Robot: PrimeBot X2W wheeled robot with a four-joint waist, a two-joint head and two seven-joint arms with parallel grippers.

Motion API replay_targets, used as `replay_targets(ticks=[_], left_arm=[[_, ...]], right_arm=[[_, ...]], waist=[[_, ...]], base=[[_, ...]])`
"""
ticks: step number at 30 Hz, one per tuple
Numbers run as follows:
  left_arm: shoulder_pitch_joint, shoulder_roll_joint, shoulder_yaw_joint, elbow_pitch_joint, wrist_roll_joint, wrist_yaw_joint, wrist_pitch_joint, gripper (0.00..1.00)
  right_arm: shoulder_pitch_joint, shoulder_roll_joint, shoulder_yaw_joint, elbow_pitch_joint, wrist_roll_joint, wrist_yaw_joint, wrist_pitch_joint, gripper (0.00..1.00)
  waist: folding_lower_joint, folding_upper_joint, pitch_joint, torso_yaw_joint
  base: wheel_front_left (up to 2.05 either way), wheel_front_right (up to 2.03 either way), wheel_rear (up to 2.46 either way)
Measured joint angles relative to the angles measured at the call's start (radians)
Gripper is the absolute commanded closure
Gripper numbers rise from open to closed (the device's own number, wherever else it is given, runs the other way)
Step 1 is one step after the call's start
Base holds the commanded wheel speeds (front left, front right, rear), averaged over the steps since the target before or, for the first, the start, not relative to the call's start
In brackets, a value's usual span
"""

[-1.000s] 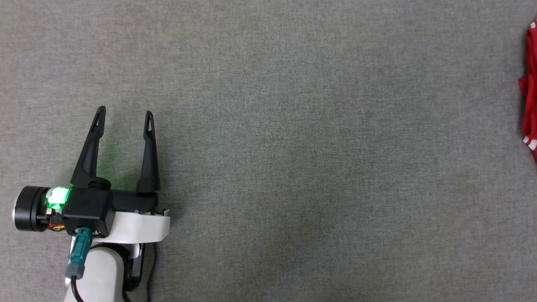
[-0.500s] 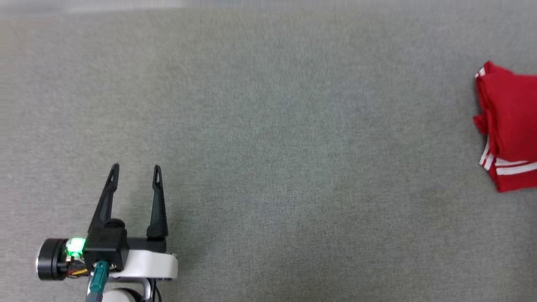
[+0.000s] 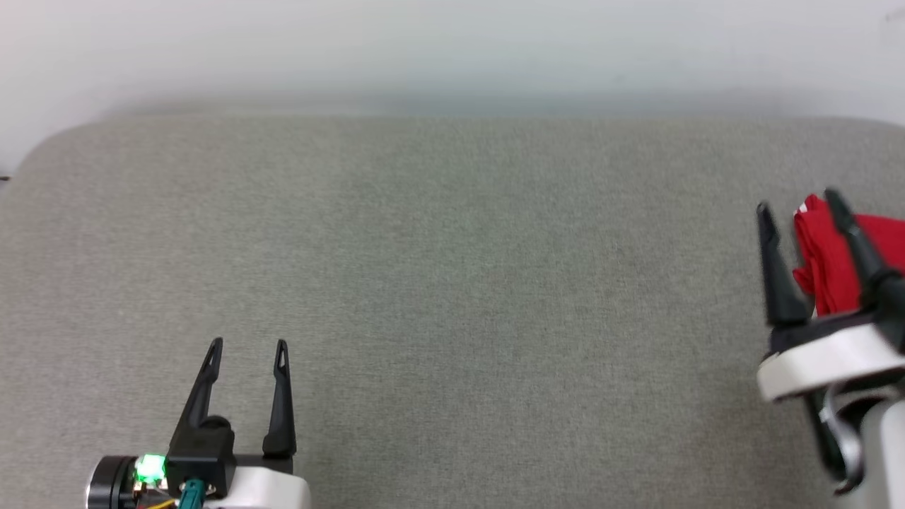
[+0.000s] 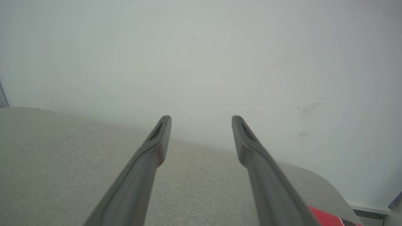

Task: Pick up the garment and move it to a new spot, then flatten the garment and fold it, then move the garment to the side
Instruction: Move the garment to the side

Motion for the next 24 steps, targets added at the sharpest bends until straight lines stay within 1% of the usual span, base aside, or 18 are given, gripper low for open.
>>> replay_targets(ticks=[4, 8, 15, 24], left_arm=[[0.023, -0.003, -0.003, 0.017, 0.000, 0.000, 0.000, 0.00], [0.045, -0.005, -0.006, 0.027, 0.000, 0.000, 0.000, 0.00], [0.085, -0.006, -0.004, 0.032, -0.009, -0.006, 0.000, 0.00], [0.101, -0.009, -0.006, 0.029, -0.016, -0.023, 0.000, 0.00]], right_arm=[[0.095, 0.076, 0.011, -0.006, -0.011, 0.000, -0.036, 0.00], [0.188, 0.105, 0.012, 0.009, -0.009, 0.000, -0.062, 0.00], [0.298, 0.131, 0.012, 0.029, 0.008, 0.000, -0.098, 0.00], [0.360, 0.144, -0.003, -0.002, 0.009, 0.000, -0.113, 0.00]], waist=[[0.0000, 0.0000, -0.045, 0.021], [0.0000, 0.0000, -0.084, 0.037], [-0.0001, 0.0000, -0.140, 0.046], [0.0000, 0.0000, -0.165, 0.046]], base=[[0.00, 0.00, 0.00], [0.00, 0.00, 0.00], [0.00, 0.00, 0.00], [0.00, 0.00, 0.00]])
